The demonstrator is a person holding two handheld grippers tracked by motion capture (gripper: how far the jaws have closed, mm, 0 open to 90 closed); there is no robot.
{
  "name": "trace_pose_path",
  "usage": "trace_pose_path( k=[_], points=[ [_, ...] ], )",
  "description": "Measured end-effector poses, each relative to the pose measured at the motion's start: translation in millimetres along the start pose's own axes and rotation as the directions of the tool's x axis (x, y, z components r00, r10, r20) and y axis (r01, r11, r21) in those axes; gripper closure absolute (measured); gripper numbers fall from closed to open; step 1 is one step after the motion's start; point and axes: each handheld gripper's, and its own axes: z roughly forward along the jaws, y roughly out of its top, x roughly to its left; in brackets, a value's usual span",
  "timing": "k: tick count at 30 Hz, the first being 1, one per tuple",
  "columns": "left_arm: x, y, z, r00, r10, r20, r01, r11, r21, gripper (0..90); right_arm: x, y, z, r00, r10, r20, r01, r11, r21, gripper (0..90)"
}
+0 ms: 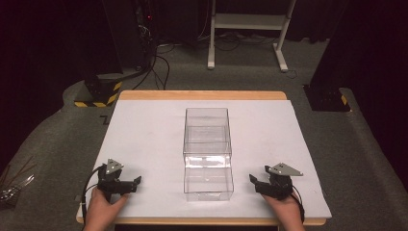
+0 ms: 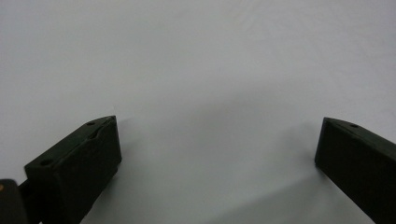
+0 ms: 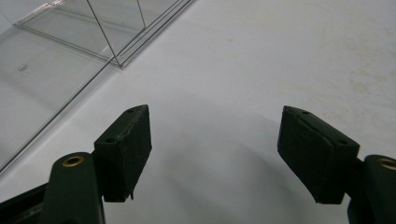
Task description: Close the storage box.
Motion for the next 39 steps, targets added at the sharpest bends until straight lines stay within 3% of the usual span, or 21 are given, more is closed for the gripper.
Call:
trace_pose_path(
  k=[39],
  points=[
    [0.0, 0.0, 0.0, 1.0000, 0.000, 0.000, 0.000, 1.0000, 0.000, 0.5, 2.2, 0.7, -2.1, 1.0000, 0.001, -0.003, -0.001, 1.000, 0.005, 28.1]
  ],
)
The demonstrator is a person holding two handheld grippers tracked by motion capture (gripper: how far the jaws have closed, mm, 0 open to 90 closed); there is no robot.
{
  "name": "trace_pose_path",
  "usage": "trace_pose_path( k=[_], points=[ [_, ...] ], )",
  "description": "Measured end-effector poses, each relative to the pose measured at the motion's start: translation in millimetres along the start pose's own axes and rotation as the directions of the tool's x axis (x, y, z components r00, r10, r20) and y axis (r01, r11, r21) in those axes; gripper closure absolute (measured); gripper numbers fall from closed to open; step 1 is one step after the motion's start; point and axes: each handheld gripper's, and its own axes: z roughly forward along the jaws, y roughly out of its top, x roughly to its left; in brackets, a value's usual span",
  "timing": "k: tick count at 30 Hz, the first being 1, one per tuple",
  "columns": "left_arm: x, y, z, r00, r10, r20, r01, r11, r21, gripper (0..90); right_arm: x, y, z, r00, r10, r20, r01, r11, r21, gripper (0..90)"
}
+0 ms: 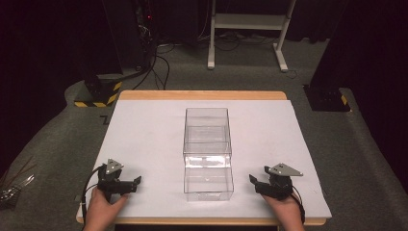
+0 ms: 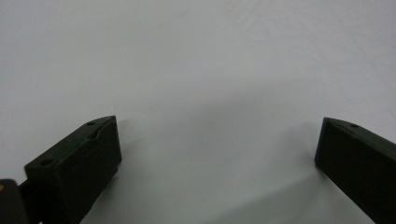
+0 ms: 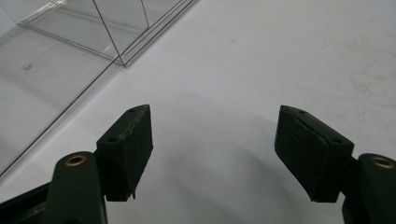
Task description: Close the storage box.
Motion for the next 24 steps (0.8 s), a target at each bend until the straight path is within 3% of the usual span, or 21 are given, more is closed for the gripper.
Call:
trace_pose_path(
  k=[24],
  points=[
    [0.1, 0.0, 0.0, 1.0000, 0.000, 0.001, 0.000, 1.0000, 0.000, 0.5, 18.7, 12.1, -15.8, 0.9985, -0.051, -0.018, 0.050, 0.997, -0.061, 28.4]
  ],
)
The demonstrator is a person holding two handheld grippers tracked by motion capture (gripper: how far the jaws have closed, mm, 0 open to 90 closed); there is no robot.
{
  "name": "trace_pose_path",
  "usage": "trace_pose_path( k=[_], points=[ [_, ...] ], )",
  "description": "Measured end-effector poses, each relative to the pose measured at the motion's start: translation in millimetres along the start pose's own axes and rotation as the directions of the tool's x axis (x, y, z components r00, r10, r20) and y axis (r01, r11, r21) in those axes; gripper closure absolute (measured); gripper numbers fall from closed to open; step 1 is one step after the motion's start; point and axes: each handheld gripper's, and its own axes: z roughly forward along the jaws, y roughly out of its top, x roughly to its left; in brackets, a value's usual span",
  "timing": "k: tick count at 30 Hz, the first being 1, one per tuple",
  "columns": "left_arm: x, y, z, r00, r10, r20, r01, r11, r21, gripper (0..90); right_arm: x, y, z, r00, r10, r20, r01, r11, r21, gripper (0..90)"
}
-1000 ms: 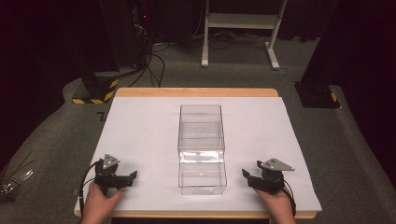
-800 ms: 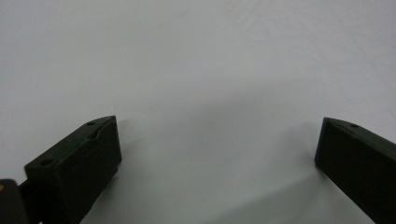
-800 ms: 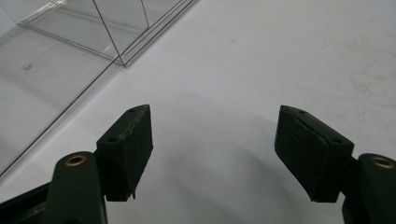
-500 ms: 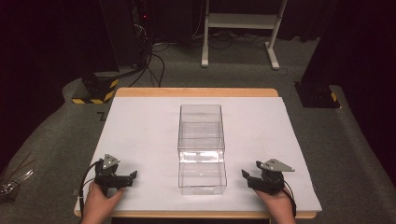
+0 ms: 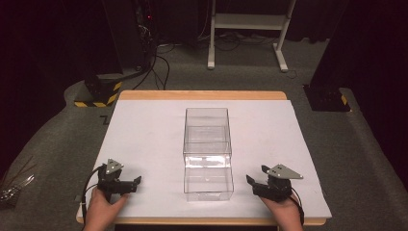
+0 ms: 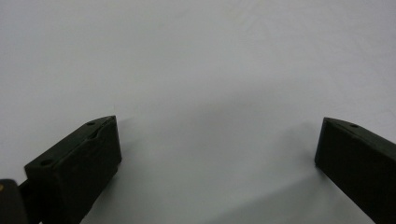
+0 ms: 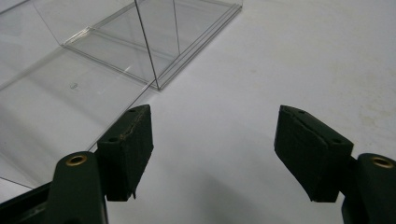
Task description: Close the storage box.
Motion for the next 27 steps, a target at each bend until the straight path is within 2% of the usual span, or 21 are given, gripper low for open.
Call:
trace_pose_path(
  k=[12, 27],
  points=[
    [-0.1, 0.0, 0.0, 1.0000, -0.002, 0.001, 0.002, 1.0000, 0.000, 0.5, 9.7, 8.0, -8.7, 0.9995, -0.032, -0.005, 0.032, 0.999, -0.026, 27.8],
    [-0.2, -0.1, 0.1, 1.0000, -0.003, 0.001, 0.003, 1.0000, 0.000, 0.5, 21.8, 15.5, -19.5, 0.9984, -0.050, -0.026, 0.048, 0.997, -0.053, 27.5]
  ],
)
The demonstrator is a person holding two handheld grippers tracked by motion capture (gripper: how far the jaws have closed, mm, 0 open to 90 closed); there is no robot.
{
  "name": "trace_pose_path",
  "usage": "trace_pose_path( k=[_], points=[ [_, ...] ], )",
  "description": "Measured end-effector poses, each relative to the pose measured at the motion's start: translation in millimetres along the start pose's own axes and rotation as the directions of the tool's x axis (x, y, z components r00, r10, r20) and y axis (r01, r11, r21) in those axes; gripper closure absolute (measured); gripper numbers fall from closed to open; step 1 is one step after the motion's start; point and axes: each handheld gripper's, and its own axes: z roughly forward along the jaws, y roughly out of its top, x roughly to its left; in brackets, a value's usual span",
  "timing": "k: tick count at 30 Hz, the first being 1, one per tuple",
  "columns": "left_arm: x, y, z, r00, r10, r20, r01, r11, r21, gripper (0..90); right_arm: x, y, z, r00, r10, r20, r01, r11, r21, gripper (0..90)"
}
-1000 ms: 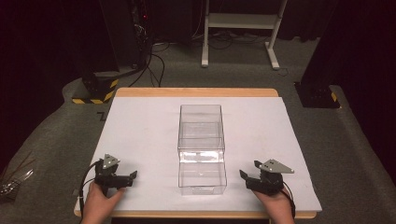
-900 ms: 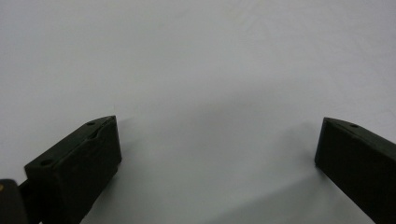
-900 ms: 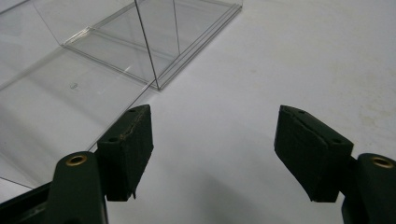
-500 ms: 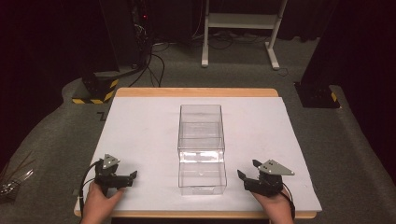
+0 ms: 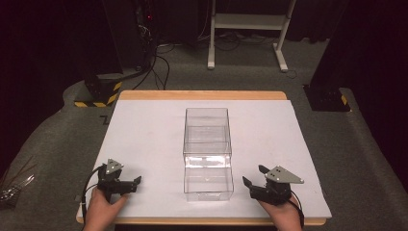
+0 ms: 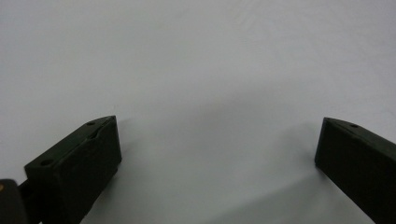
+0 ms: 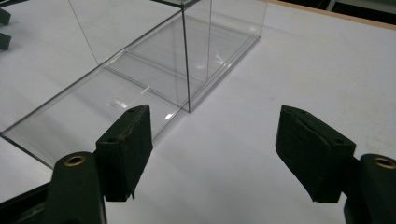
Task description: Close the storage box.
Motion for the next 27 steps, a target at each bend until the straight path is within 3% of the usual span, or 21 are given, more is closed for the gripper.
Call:
trace_pose_path(
  k=[27],
  points=[
    [0.1, 0.0, 0.0, 1.0000, 0.001, 0.000, -0.001, 1.0000, 0.000, 0.5, 35.0, 16.1, -20.4, 0.9948, -0.043, -0.092, 0.034, 0.995, -0.095, 26.9]
  ],
)
